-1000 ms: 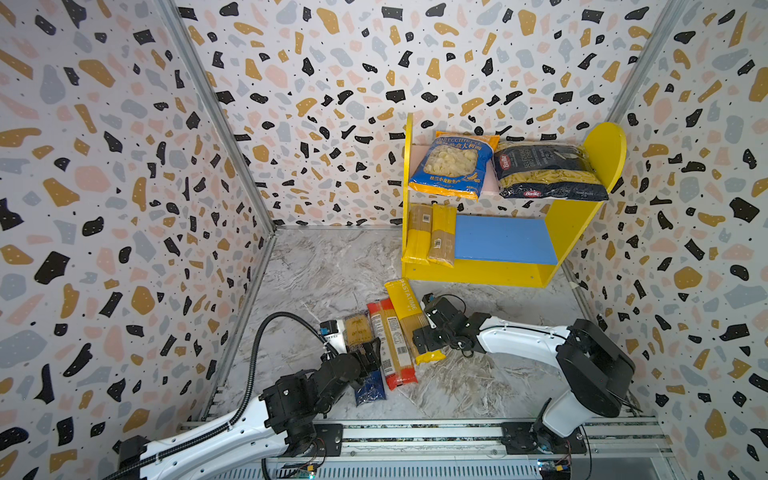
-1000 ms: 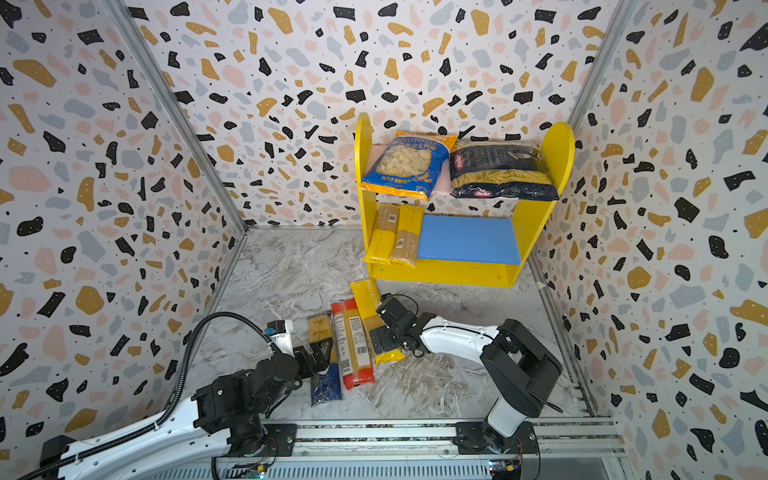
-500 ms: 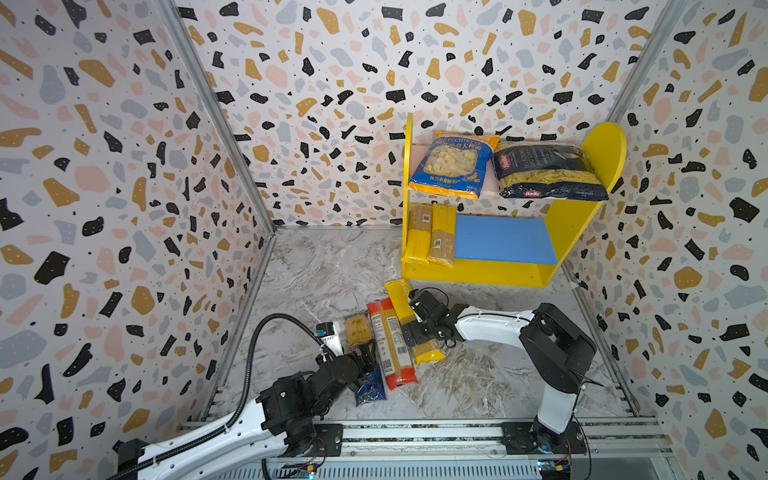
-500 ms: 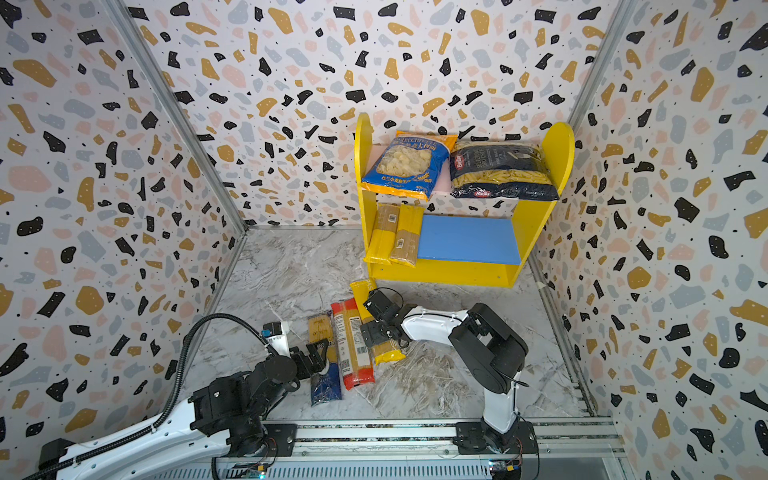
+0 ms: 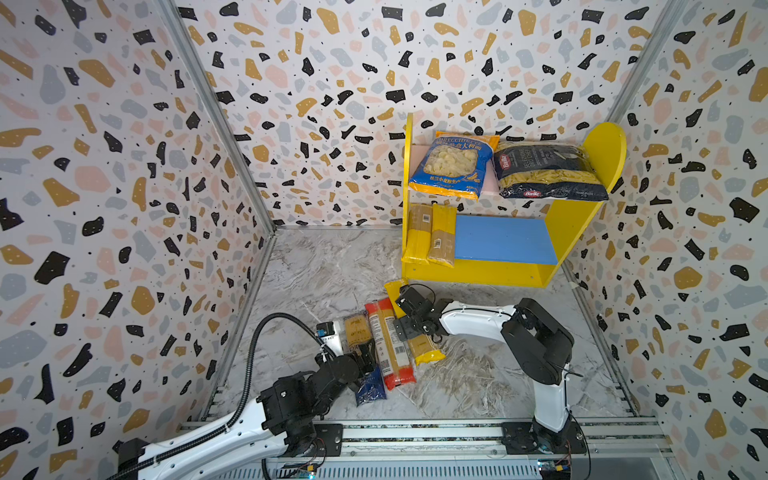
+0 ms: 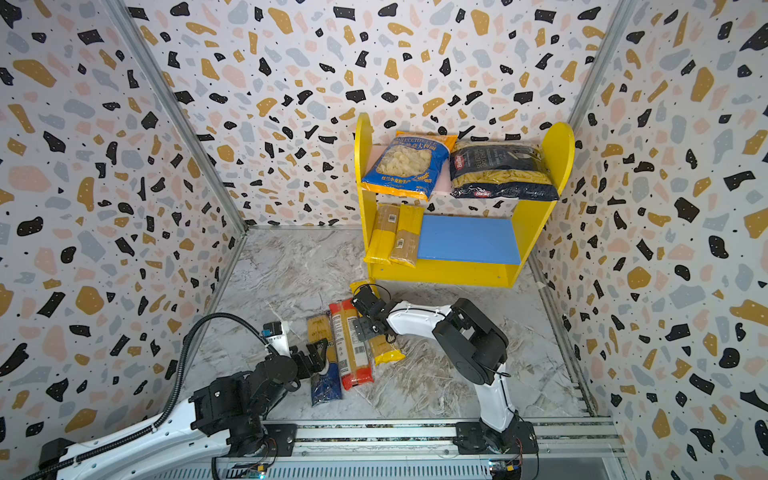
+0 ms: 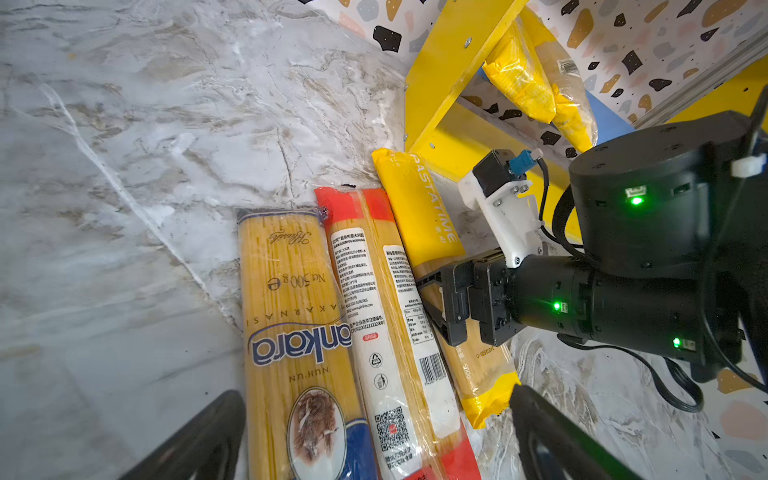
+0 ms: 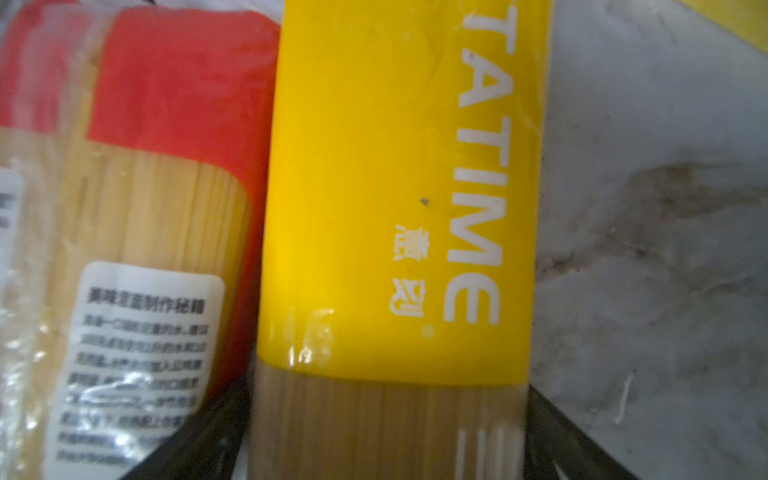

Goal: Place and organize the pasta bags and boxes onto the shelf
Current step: 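Lift the yellow pack upright off the table with the right gripper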

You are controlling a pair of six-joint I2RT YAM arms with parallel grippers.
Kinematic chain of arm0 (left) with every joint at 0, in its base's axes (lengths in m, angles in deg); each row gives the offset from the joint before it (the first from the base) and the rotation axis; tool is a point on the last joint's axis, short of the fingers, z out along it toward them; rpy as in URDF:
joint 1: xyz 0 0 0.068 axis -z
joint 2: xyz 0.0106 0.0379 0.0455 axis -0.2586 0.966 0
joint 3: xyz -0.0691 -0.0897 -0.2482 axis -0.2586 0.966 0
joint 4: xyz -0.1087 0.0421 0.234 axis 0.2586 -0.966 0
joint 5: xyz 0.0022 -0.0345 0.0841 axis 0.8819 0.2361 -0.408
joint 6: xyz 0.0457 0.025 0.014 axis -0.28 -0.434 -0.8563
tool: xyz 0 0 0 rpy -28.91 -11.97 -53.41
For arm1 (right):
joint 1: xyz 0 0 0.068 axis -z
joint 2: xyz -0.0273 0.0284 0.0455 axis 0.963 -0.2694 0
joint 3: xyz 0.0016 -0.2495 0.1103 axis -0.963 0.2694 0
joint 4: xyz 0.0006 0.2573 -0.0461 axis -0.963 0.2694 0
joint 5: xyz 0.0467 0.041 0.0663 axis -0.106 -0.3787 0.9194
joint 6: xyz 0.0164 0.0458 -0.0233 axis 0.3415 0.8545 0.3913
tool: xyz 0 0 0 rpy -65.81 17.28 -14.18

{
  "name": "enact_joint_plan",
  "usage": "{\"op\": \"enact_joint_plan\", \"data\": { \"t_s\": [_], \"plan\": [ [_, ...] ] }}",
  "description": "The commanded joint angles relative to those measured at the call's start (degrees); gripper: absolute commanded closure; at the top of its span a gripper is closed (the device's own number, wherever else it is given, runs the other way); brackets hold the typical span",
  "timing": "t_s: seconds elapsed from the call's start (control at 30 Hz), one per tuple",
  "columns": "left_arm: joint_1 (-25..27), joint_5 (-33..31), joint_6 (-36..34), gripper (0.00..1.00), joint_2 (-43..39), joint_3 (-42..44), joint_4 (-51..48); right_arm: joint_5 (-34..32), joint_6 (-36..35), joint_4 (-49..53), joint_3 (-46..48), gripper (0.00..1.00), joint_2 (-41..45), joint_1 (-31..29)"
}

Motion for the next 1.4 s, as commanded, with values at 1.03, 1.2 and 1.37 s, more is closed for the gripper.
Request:
{"op": "enact_joint_plan", "data": {
  "t_s": [1.03,1.2,1.37],
  "plan": [
    [-0.3,-2.0,2.2,0.01,-3.6,-3.9,-7.9,34.6,5.0,-16.0,27.8,0.84,20.1,8.6],
    [-0.3,-1.4,1.7,0.01,-2.5,-4.3,-7.0,39.5,5.9,-17.7,32.3,0.84,27.3,11.0],
    [-0.3,-0.6,1.4,0.0,0.7,-4.8,-5.2,40.8,5.8,-15.8,36.1,0.84,36.0,13.9]
  ]
}}
